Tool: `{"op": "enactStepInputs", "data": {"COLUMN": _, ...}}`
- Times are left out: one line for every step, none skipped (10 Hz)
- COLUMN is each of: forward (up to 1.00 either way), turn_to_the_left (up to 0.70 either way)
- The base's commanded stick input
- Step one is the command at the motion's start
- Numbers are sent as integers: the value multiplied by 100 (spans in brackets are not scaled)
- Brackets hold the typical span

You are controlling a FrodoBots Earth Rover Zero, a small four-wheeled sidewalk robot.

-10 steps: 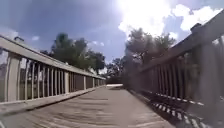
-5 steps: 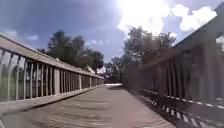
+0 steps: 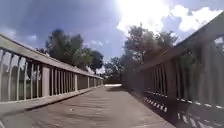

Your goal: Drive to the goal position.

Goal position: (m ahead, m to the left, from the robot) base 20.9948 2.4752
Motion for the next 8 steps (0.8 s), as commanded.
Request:
{"op": "enactStepInputs", "data": {"forward": 85, "turn_to_the_left": 0}}
{"op": "enactStepInputs", "data": {"forward": 85, "turn_to_the_left": 0}}
{"op": "enactStepInputs", "data": {"forward": 85, "turn_to_the_left": 34}}
{"op": "enactStepInputs", "data": {"forward": 85, "turn_to_the_left": 34}}
{"op": "enactStepInputs", "data": {"forward": 85, "turn_to_the_left": 34}}
{"op": "enactStepInputs", "data": {"forward": 85, "turn_to_the_left": 15}}
{"op": "enactStepInputs", "data": {"forward": 85, "turn_to_the_left": 0}}
{"op": "enactStepInputs", "data": {"forward": 85, "turn_to_the_left": 0}}
